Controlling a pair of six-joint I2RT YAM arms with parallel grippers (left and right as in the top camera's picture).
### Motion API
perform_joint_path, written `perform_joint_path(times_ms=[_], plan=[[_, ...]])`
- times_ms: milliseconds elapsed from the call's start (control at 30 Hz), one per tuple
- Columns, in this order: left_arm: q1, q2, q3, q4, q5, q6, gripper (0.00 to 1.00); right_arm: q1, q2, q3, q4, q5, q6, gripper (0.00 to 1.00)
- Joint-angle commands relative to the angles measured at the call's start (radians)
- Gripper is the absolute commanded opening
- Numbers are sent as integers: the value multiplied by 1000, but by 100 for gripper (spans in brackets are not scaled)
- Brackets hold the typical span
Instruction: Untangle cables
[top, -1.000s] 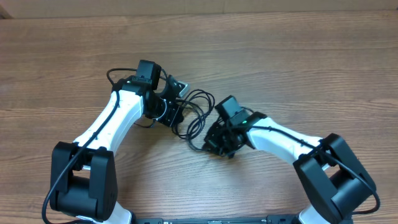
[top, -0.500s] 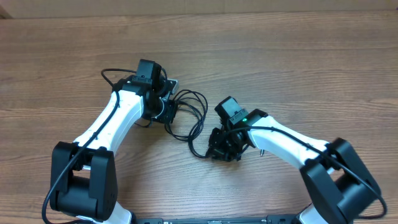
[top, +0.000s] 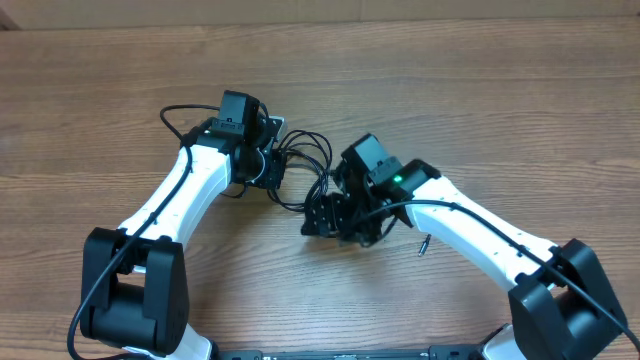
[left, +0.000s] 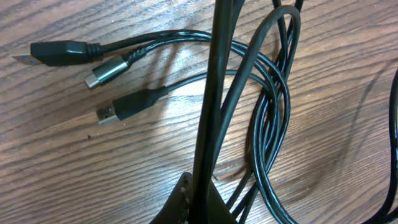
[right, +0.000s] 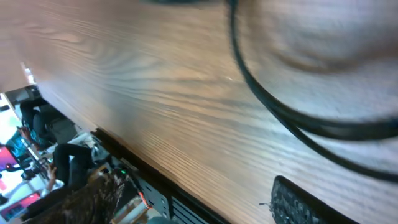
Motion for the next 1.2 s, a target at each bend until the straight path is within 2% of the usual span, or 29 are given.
perform_joint_path(times_ms=[0,167,333,467,567,700,800,967,1167], plan=[[-1,0,-16,16,-8,-15,4,-1,-19,63,22,106,-48,82],[0,0,-76,81,-8,-15,4,-1,-10,60,156,370,-76,81],[14,0,-88,95,-8,-16,4,-1,42,60,280,394,-76,77],[34,0,-88,98,-6,-41,4,-1,97,60,372,444,-113,60],[45,0,-88,101,24,-49,4,2,135,60,456,440,-207,57],[48,0,-88,111,82,-41,5,4,167,60,542,445,-311,57],[53,0,-88,115,97,-39,4,4,183,60,583,471,-311,58],[55,0,-88,122,236,15,4,4,201,60,624,470,-312,59],[76,-1,-87,132,248,3,4,4,254,60,649,470,-361,59]])
